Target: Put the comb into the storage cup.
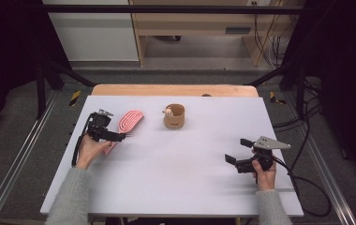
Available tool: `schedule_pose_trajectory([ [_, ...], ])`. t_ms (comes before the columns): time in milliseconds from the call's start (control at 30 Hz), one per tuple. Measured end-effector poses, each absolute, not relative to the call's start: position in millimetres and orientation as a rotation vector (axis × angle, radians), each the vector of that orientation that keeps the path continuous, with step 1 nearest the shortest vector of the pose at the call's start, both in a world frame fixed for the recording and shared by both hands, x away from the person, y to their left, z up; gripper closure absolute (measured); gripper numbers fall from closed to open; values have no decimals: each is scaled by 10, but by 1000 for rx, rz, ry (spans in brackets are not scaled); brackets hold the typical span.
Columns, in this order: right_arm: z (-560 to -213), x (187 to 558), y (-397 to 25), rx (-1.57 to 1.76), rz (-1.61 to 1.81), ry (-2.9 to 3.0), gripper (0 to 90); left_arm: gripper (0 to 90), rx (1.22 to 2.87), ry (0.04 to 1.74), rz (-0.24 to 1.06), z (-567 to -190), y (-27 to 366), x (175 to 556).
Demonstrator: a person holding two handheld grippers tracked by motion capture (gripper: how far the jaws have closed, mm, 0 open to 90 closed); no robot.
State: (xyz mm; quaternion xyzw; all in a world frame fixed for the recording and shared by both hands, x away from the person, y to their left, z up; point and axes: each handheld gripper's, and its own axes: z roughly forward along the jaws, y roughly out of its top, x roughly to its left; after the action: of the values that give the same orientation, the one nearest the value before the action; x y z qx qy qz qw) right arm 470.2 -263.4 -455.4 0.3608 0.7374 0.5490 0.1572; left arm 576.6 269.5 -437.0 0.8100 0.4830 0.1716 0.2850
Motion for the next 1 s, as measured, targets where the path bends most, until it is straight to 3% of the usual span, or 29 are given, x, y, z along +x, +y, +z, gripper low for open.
schedule_pose_trajectory([
  [1000,-4551,4700,-2637,1033,1571,2111,4,472,2237,1321,406,-4520,2660,5832],
])
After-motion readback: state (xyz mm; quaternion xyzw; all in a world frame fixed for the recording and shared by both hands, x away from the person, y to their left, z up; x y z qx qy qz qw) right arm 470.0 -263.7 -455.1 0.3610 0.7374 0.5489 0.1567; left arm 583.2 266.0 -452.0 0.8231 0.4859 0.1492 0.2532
